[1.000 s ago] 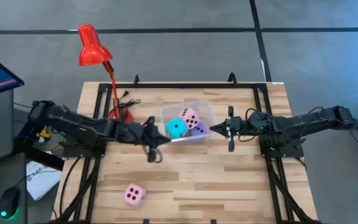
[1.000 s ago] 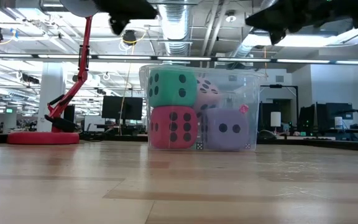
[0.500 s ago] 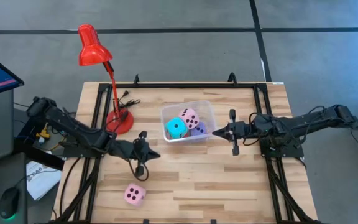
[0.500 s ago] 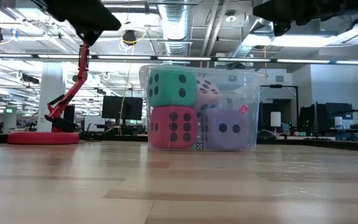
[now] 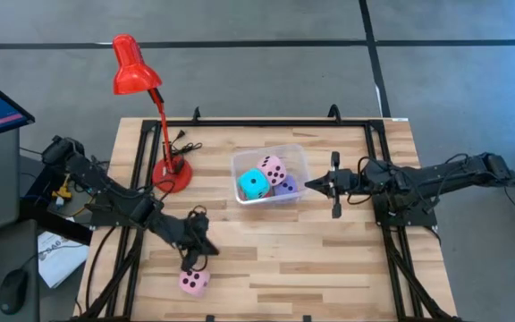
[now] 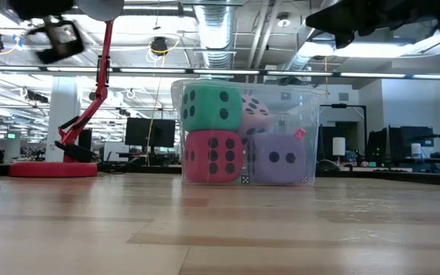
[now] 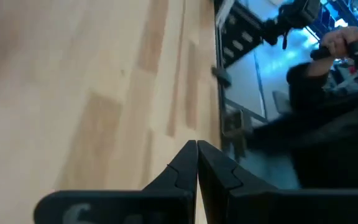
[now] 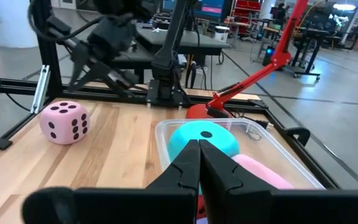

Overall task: Pick & Place Dice
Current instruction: Put the large pink die into the transparent bin

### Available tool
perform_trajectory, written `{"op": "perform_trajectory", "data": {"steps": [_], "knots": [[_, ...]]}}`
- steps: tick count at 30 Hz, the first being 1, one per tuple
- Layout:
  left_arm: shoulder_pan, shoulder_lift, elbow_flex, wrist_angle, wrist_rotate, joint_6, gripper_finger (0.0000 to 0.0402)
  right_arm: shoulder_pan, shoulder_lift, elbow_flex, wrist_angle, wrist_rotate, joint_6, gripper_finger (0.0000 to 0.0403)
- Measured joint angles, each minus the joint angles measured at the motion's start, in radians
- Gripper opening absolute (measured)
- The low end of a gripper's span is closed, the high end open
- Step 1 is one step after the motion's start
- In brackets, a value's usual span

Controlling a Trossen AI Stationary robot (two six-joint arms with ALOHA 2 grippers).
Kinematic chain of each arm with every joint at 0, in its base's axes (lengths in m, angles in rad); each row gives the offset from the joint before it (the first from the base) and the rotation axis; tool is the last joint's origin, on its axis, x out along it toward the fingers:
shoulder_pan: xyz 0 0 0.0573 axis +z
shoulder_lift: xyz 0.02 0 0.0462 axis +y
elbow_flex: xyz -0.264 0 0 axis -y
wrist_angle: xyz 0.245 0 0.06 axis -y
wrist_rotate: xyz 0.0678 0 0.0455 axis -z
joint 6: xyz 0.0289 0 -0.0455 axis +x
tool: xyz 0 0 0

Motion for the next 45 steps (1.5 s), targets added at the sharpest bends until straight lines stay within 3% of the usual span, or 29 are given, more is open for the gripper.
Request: {"op": "perform_trajectory", "data": {"steps": [13,19,24,32,41,45], "knots": [[-0.222,0.01,0.001,-0.049,-0.047,-0.62,0.0,-0.002,0.0,0.0,0.006,0.0,0.029,0.0],[-0.331,0.114,0.036,-0.028,-0.046,-0.97,0.0,-0.001,0.0,0.0,0.001,0.0,0.03,0.0],[-0.4,0.236,0.124,-0.026,0.041,-1.161,0.0,-0.001,0.0,0.0,-0.034,-0.002,0.042,0.0],[-0.446,0.322,0.185,-0.04,0.077,-1.26,0.0,-0.001,0.0,0.0,-0.064,-0.003,0.039,0.0],[-0.447,0.321,0.186,-0.294,0.146,-1.271,0.0,-0.003,0.0,0.0,-0.064,-0.003,0.037,0.0],[-0.447,0.321,0.186,-0.311,0.146,-1.271,0.0,-0.003,0.0,0.0,-0.064,-0.003,0.037,0.0]]}}
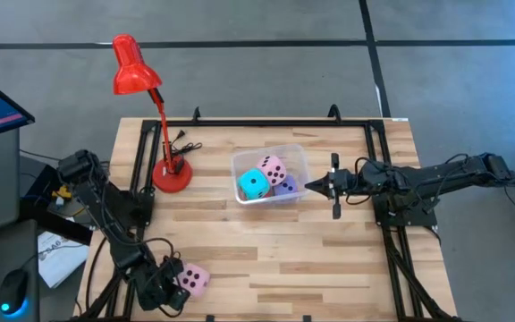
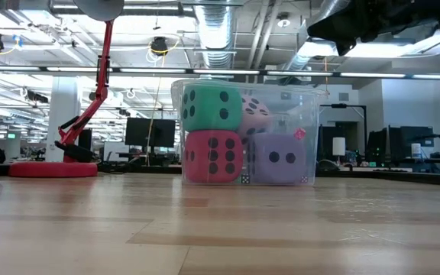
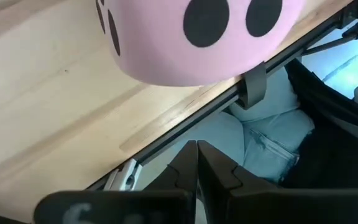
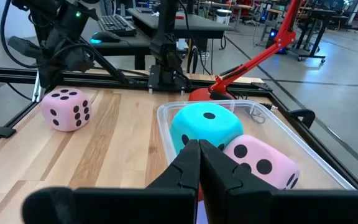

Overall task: Pick & Place Dice
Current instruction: Put the large pink die into the transparent bin

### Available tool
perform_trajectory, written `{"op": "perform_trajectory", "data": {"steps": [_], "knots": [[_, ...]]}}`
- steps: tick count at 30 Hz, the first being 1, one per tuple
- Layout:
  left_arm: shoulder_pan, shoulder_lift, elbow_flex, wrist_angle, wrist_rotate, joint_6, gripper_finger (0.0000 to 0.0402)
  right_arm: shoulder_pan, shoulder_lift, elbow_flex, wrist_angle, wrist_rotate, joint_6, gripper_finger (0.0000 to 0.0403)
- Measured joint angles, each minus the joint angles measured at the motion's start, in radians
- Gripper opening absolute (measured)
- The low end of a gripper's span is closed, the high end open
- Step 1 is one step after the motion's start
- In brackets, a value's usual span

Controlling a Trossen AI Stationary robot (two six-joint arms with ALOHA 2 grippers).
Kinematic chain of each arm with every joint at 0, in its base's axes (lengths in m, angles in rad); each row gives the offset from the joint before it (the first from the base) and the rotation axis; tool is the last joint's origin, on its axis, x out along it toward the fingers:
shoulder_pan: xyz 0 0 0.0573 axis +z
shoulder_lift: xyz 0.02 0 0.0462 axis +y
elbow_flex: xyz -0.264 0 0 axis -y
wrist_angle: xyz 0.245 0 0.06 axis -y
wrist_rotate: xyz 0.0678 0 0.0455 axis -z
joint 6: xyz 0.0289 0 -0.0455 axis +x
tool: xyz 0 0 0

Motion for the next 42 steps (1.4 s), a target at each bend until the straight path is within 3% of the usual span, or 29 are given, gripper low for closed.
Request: {"op": "perform_trajectory", "data": {"steps": [11,20,26,42], "knots": [[0.006,0.0,-0.037,0.0,-0.077,0.002,0.0,0.0,0.0,0.0,0.0,0.0,0.0,0.0],[0.014,0.001,-0.078,0.038,-0.08,0.002,0.0,0.0,0.0,0.0,0.0,0.0,0.0,0.0],[0.035,0.001,-0.093,0.037,-0.187,0.001,0.0,0.0,0.0,0.0,0.0,0.0,0.0,0.0],[0.239,0.005,-0.093,0.067,-0.28,0.292,0.0,0.0,0.0,0.0,0.0,0.0,-0.001,0.0]]}}
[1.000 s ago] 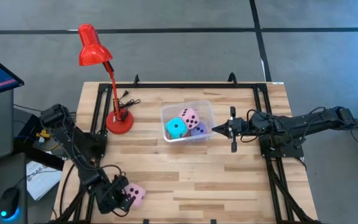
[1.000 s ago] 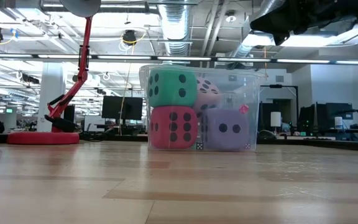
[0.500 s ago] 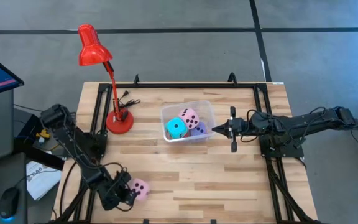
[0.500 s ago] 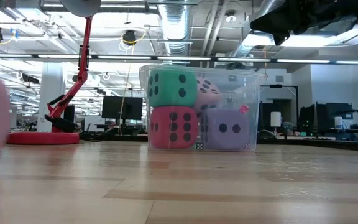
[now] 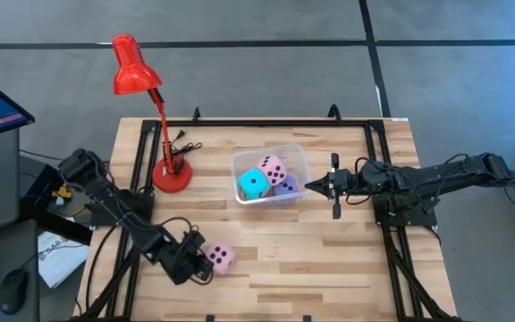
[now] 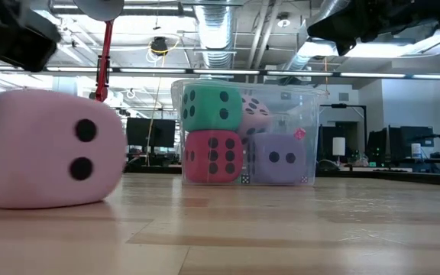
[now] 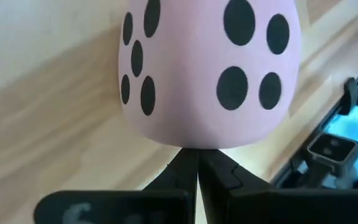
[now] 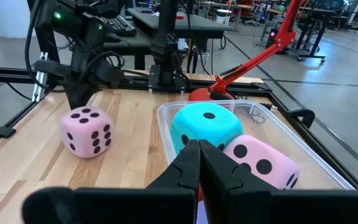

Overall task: Pick & Place Dice
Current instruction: Put the large pink die into the transparent bin

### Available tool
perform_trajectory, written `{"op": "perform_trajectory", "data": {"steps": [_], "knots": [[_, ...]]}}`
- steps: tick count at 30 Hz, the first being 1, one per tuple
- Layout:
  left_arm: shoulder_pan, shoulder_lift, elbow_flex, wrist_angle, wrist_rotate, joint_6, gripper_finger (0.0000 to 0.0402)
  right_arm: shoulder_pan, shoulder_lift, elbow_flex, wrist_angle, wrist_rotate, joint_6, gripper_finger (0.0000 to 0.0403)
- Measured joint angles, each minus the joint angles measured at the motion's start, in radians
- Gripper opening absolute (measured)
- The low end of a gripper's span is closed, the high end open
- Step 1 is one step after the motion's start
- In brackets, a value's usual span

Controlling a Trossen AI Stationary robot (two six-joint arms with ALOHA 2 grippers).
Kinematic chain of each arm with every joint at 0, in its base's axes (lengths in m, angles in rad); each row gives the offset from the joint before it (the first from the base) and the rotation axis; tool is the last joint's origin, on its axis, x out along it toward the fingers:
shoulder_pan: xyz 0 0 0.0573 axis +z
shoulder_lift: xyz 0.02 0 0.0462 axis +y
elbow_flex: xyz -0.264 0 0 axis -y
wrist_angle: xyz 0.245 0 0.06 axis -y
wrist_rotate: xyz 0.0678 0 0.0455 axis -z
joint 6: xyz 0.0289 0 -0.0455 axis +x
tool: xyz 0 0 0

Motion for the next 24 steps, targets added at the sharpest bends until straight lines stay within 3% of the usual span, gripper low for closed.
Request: {"op": "perform_trajectory", "data": {"steps": [7,13,24], "knots": [[0.069,0.074,0.0,0.057,0.004,0.118,0.0,0.0,0.0,0.0,0.001,0.0,0.0,0.0],[0.122,0.134,0.0,0.123,0.065,0.219,0.0,0.0,0.0,0.0,0.003,0.0,0.0,0.0],[0.134,0.077,0.0,0.125,0.083,0.236,0.0,0.0,0.0,0.0,0.004,0.0,0.0,0.0]]}}
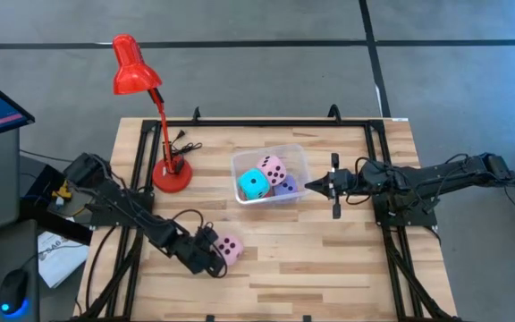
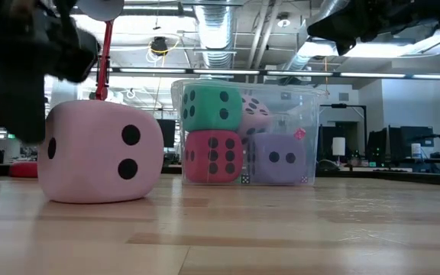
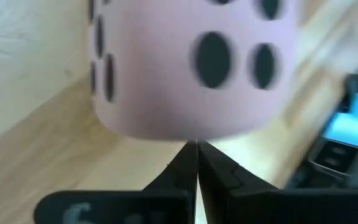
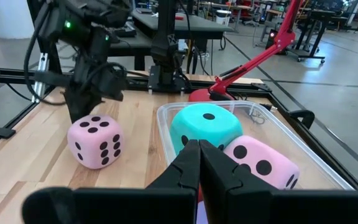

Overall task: Pick & Place Dice
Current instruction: Put the large pink die into the transparent bin

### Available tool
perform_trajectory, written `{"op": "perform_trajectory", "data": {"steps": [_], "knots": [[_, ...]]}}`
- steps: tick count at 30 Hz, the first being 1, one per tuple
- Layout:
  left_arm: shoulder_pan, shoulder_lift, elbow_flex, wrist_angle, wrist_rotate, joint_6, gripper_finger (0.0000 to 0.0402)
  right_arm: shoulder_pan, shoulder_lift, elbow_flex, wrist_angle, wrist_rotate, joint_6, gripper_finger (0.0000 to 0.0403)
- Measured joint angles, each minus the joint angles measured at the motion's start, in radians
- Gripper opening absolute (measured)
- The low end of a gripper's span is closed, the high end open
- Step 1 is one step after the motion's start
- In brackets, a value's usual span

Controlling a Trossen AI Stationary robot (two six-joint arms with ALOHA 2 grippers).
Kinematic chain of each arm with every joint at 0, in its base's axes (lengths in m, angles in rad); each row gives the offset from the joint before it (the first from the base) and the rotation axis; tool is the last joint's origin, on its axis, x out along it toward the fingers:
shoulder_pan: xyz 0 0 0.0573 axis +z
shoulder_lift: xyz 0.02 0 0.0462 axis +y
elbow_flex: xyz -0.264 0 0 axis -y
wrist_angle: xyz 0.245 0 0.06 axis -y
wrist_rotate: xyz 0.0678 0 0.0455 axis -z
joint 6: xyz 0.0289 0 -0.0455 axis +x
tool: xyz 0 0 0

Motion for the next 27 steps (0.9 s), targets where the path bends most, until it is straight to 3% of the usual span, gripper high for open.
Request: {"op": "perform_trajectory", "data": {"steps": [5,8,14,18,27], "knots": [[0.002,-0.102,0.0,-0.026,-0.013,0.0,0.0,0.0,0.0,0.0,0.0,0.0,0.0,0.0],[0.002,-0.166,0.0,-0.033,-0.096,0.016,0.0,0.0,0.0,0.0,0.0,0.0,0.0,0.0],[0.002,-0.219,0.0,0.197,-0.301,0.286,0.0,0.0,0.0,0.0,0.0,0.0,0.0,0.0],[0.0,-0.186,0.033,0.336,-0.349,0.512,0.0,0.0,0.0,0.0,-0.002,0.0,-0.001,0.0],[0.0,0.0,0.242,0.254,-0.36,0.64,0.0,0.0,0.0,0.0,-0.003,0.0,-0.002,0.0]]}}
